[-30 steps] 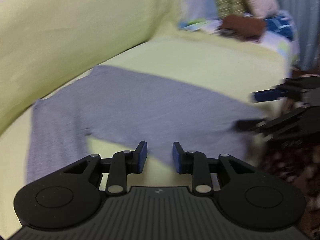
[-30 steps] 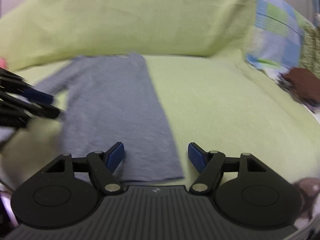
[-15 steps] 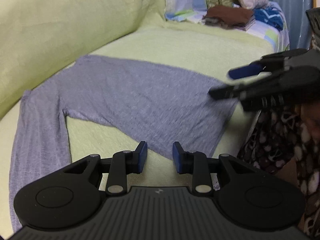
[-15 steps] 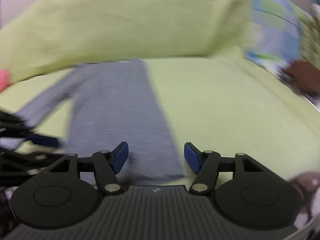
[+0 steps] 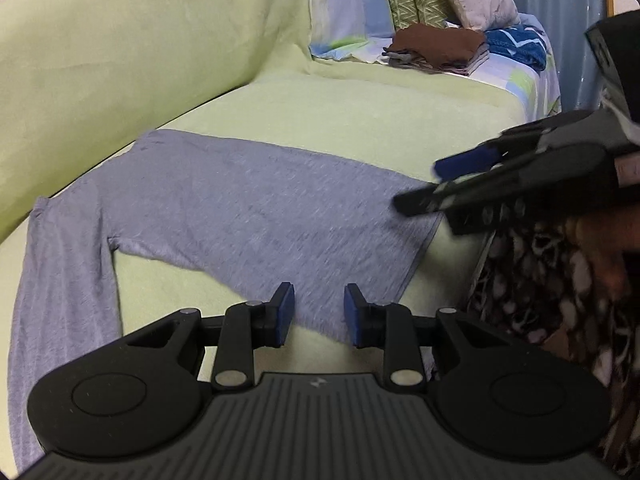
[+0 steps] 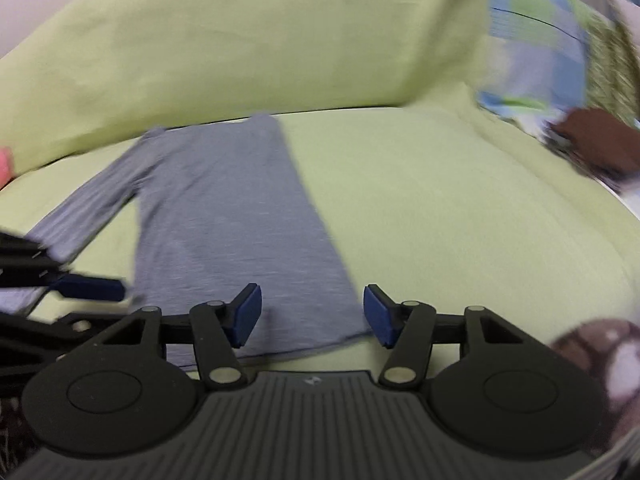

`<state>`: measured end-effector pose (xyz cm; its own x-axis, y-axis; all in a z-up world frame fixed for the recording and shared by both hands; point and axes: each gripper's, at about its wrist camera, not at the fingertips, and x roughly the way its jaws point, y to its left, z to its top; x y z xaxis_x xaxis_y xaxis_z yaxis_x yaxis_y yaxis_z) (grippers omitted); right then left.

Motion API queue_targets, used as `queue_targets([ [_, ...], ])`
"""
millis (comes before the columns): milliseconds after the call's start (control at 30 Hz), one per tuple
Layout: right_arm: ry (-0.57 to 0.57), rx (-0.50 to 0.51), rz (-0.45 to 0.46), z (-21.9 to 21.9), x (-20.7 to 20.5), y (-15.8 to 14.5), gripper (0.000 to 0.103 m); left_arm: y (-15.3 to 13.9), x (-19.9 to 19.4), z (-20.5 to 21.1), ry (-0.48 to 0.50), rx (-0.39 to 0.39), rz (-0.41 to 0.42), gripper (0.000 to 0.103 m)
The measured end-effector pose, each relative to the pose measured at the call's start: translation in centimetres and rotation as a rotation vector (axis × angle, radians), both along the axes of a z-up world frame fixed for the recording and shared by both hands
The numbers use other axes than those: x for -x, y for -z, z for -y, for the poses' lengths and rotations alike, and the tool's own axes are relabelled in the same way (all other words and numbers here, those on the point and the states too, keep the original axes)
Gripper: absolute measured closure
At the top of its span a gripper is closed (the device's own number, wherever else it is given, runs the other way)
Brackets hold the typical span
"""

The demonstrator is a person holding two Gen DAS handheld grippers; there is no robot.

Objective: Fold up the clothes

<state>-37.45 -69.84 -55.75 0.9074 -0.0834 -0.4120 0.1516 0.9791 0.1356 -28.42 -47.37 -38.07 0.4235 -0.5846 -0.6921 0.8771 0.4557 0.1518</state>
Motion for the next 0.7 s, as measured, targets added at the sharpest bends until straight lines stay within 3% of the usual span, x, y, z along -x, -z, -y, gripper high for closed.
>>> queue_targets([
  [167, -0.051, 0.03, -0.078, -0.7, -1.2, 0.7, 0.049, 0.7, 0.4, -0.6, -0.002, -0.007, -0.025, 0.069],
  [333, 0.098, 0.008, -0.103, 0.4, -1.3, 0.9, 0.049, 0.9, 0.9, -1.1, 0.003, -0.012, -0.033, 0.069],
  [700, 0.106, 0.047, -0.116, -0.6, -1.9, 0.8, 0.045, 0.9, 0.8, -1.3, -0.009, -0.009, -0.052, 0.069],
])
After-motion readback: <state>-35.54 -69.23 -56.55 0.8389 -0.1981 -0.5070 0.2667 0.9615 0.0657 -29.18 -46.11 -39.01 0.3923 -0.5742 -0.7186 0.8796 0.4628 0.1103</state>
